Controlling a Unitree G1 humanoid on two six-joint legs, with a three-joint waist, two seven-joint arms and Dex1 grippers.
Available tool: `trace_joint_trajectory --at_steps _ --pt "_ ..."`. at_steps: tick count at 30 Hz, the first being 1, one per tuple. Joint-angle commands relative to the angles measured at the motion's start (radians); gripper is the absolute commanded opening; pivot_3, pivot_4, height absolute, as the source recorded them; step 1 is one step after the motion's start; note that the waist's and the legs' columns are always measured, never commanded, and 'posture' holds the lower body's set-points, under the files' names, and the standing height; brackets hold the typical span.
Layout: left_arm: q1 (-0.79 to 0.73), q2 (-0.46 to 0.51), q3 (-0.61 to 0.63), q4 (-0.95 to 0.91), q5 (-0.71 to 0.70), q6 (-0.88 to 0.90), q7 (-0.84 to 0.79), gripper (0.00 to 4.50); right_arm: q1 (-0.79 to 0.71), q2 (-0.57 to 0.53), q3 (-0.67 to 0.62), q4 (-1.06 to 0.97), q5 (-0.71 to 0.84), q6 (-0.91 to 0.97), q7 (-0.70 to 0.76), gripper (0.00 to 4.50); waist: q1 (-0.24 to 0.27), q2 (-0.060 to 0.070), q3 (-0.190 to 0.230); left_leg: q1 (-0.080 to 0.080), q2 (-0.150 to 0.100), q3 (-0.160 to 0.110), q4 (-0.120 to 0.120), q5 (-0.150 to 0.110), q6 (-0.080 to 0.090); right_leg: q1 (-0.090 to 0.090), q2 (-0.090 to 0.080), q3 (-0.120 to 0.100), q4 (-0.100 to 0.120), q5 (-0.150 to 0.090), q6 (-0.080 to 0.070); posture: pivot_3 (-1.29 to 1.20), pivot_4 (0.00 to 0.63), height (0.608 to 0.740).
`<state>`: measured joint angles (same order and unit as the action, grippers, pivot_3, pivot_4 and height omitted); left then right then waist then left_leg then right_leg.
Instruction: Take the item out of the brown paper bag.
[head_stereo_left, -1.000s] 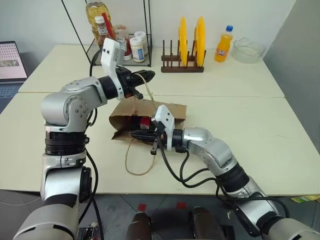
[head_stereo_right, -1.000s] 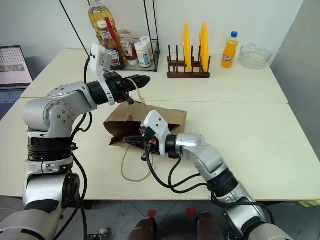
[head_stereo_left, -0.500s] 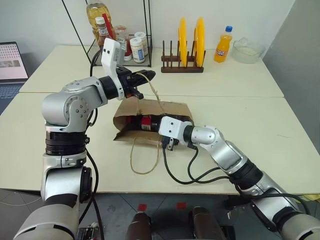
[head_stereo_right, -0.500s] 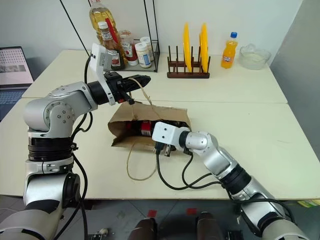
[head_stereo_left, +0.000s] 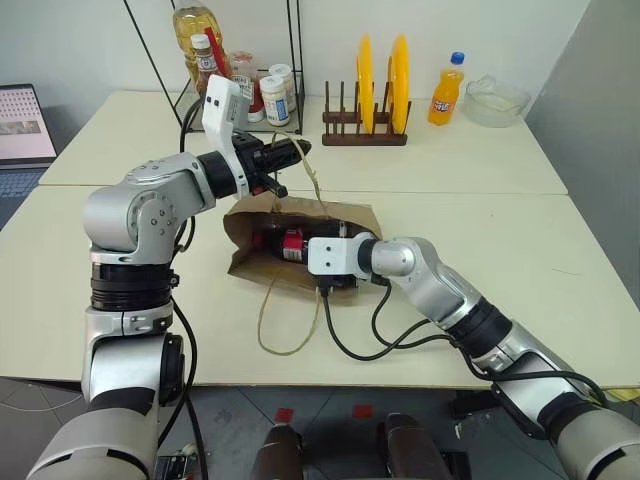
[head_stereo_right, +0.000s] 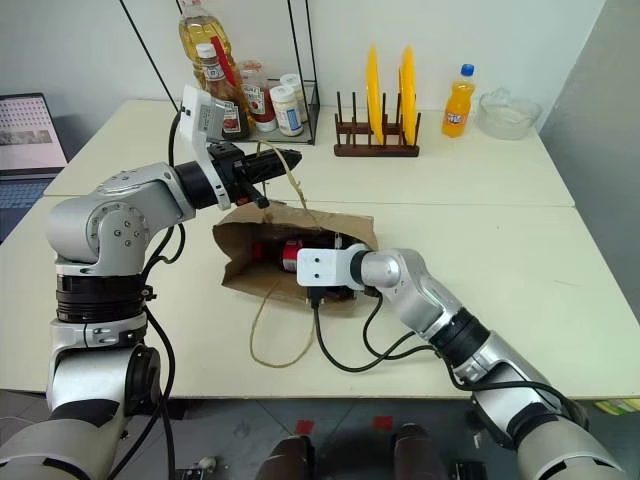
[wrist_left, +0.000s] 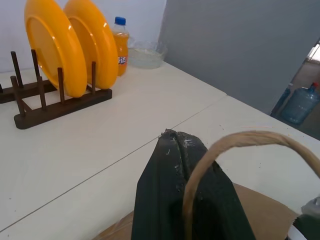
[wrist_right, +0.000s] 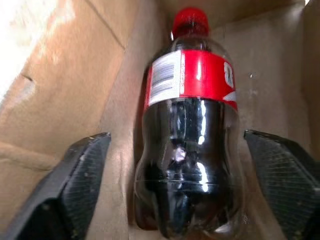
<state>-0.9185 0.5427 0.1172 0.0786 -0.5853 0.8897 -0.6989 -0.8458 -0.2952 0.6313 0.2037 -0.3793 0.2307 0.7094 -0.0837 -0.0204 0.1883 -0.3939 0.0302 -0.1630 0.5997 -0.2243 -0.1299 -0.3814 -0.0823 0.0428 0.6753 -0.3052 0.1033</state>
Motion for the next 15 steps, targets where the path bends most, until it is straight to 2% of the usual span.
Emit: trace_joint_trajectory --at_steps 1,10,11,15 --pt "-0.007 -0.001 0.023 -0.052 -0.011 -0.017 0.009 0.00 -0.023 0.009 0.012 0.067 -0.044 -0.008 0.011 4.48 0.000 0.000 0.000 0.000 0.000 0.000 0.000 0.000 0.000 0.000 0.000 0.000 0.000 0.000 0.000 0.00 0.150 0.740" --pt "0.008 -0.010 0.027 -0.066 -0.013 -0.023 0.026 0.00 -0.059 0.023 0.009 0.217 -0.101 -0.071 -0.011 4.48 0.000 0.000 0.000 0.001 0.000 0.000 0.002 0.000 0.000 0.001 0.000 0.000 0.002 0.000 0.000 0.00 0.150 0.740" --pt "0.008 -0.011 0.027 -0.066 -0.012 -0.024 0.027 0.00 -0.061 0.024 0.003 0.225 -0.102 -0.078 -0.014 4.11 0.000 0.000 0.000 0.001 0.000 0.000 0.003 0.000 0.000 0.001 0.000 0.000 0.003 0.000 0.000 0.00 0.150 0.740" --pt "0.014 -0.014 0.032 -0.071 -0.012 -0.025 0.033 0.00 -0.064 0.013 -0.011 0.241 -0.101 -0.099 -0.016 3.13 0.001 0.000 0.000 0.001 0.000 0.000 0.004 0.000 0.000 0.002 0.000 0.000 0.004 0.000 0.000 0.00 0.150 0.740"
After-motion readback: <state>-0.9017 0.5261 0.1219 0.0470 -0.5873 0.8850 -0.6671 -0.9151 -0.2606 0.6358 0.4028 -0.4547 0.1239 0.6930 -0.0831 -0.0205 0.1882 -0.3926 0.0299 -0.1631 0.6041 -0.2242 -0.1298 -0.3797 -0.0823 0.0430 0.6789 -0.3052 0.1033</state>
